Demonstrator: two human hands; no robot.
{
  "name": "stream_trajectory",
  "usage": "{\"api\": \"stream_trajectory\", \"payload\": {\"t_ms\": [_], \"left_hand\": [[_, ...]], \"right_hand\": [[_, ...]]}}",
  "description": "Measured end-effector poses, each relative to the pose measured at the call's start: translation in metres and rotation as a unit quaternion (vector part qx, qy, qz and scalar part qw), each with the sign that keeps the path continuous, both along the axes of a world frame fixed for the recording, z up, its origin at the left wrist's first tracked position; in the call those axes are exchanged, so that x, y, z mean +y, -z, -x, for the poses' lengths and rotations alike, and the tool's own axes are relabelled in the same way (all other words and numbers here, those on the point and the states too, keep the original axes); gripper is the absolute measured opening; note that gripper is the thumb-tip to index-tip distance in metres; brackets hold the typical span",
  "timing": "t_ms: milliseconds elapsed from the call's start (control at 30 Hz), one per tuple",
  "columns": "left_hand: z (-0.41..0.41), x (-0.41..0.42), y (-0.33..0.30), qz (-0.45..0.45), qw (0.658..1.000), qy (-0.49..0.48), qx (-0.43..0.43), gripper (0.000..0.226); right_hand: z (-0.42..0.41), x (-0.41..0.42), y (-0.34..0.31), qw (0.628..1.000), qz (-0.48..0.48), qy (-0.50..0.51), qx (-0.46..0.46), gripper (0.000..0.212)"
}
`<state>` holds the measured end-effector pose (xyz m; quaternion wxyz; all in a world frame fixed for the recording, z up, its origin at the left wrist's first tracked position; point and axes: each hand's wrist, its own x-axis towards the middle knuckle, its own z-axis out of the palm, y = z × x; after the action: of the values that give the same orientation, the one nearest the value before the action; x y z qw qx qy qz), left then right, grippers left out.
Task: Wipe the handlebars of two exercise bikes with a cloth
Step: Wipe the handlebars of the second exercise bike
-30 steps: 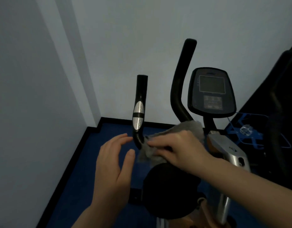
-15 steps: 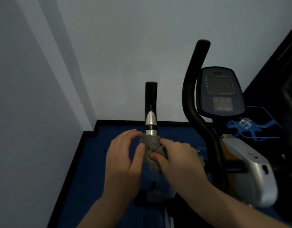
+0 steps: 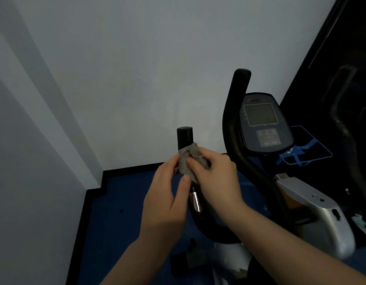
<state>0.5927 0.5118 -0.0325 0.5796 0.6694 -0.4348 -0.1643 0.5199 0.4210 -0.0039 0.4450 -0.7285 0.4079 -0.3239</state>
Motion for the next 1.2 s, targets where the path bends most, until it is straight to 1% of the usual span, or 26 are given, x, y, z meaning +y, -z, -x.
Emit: {"api": "stream_trajectory", "payload": {"t_ms": [67, 133, 167, 233, 300, 333, 367, 400, 467, 500, 533, 567, 600, 667, 700, 733, 767, 867, 1000, 1033, 1100, 1167, 1200], "left_hand": [[-0.004, 0.000, 0.000, -0.002, 1.000, 0.007, -0.006, 0.042], [-0.006, -0.001, 0.002, -0.007, 1.000, 0.012, 0.001, 0.045], [-0.007, -0.002, 0.003, -0.008, 1.000, 0.014, 0.008, 0.048], [-0.008, -0.004, 0.004, -0.010, 1.000, 0.020, 0.016, 0.050], [-0.008, -0.004, 0.004, -0.011, 1.000, 0.028, 0.006, 0.049], [-0.009, -0.004, 0.005, -0.013, 1.000, 0.028, 0.002, 0.047], [-0.009, -0.004, 0.006, -0.014, 1.000, 0.025, 0.004, 0.045], [-0.009, -0.004, 0.006, -0.015, 1.000, 0.023, 0.011, 0.044], [-0.010, -0.003, 0.007, -0.022, 1.000, 0.020, 0.011, 0.044], [-0.009, -0.003, 0.008, -0.024, 1.000, 0.018, 0.006, 0.046], [-0.010, -0.003, 0.009, -0.026, 1.000, 0.015, 0.001, 0.049], [-0.009, -0.002, 0.009, -0.025, 1.000, 0.012, -0.001, 0.051], [-0.010, -0.002, 0.010, -0.023, 1.000, 0.009, -0.002, 0.051], [-0.009, 0.000, 0.010, -0.021, 1.000, 0.006, 0.002, 0.050], [-0.008, 0.001, 0.011, -0.021, 1.000, 0.006, 0.009, 0.049], [-0.006, 0.003, 0.011, -0.024, 1.000, 0.007, 0.015, 0.048], [-0.005, 0.004, 0.012, -0.030, 0.999, 0.009, 0.017, 0.047], [-0.005, 0.010, 0.011, -0.036, 0.999, 0.019, -0.005, 0.042], [-0.009, 0.015, 0.001, -0.059, 0.995, 0.031, -0.068, 0.035], [-0.010, 0.016, 0.000, -0.062, 0.994, 0.036, -0.079, 0.035], [-0.010, 0.017, 0.000, -0.059, 0.993, 0.041, -0.098, 0.037], [-0.009, 0.017, 0.000, -0.059, 0.992, 0.047, -0.099, 0.044], [-0.009, 0.017, 0.000, -0.056, 0.992, 0.048, -0.097, 0.045]], "right_hand": [[0.006, 0.006, 0.005, 1.000, -0.007, -0.010, 0.013, 0.026], [0.001, 0.003, 0.006, 1.000, 0.013, 0.002, 0.013, 0.020], [-0.005, 0.000, 0.006, 1.000, 0.024, 0.011, 0.001, 0.015], [-0.016, -0.007, 0.004, 0.999, 0.034, 0.023, -0.028, 0.013], [-0.022, -0.010, 0.001, 0.996, 0.048, 0.014, -0.069, 0.020], [-0.024, -0.011, 0.000, 0.994, 0.070, 0.004, -0.084, 0.028], [-0.024, -0.014, -0.002, 0.990, 0.115, -0.003, -0.084, 0.037], [-0.026, -0.018, -0.006, 0.981, 0.182, -0.011, -0.060, 0.040], [-0.033, -0.030, -0.022, 0.942, 0.329, -0.063, 0.023, 0.038], [-0.035, -0.038, -0.031, 0.921, 0.367, -0.104, 0.073, 0.034], [-0.037, -0.043, -0.039, 0.910, 0.375, -0.137, 0.115, 0.031], [-0.036, -0.046, -0.043, 0.909, 0.364, -0.154, 0.131, 0.028], [-0.035, -0.047, -0.042, 0.922, 0.339, -0.149, 0.116, 0.027], [-0.032, -0.036, -0.031, 0.959, 0.269, -0.085, 0.012, 0.031], [-0.032, -0.028, -0.024, 0.969, 0.240, -0.049, -0.038, 0.034], [-0.032, -0.023, -0.018, 0.974, 0.218, -0.021, -0.064, 0.036], [-0.032, -0.021, -0.014, 0.977, 0.204, -0.006, -0.069, 0.038], [-0.028, -0.021, -0.013, 0.977, 0.209, 0.011, -0.043, 0.040], [-0.024, -0.017, -0.009, 0.987, 0.145, 0.028, -0.068, 0.038], [-0.022, -0.014, -0.007, 0.989, 0.124, 0.036, -0.075, 0.032], [-0.012, -0.009, 0.001, 0.993, 0.089, 0.038, -0.066, 0.010], [-0.003, -0.003, 0.008, 0.997, 0.064, 0.030, -0.043, 0.028], [-0.002, -0.005, 0.009, 0.997, 0.061, 0.024, -0.038, 0.028]]}}
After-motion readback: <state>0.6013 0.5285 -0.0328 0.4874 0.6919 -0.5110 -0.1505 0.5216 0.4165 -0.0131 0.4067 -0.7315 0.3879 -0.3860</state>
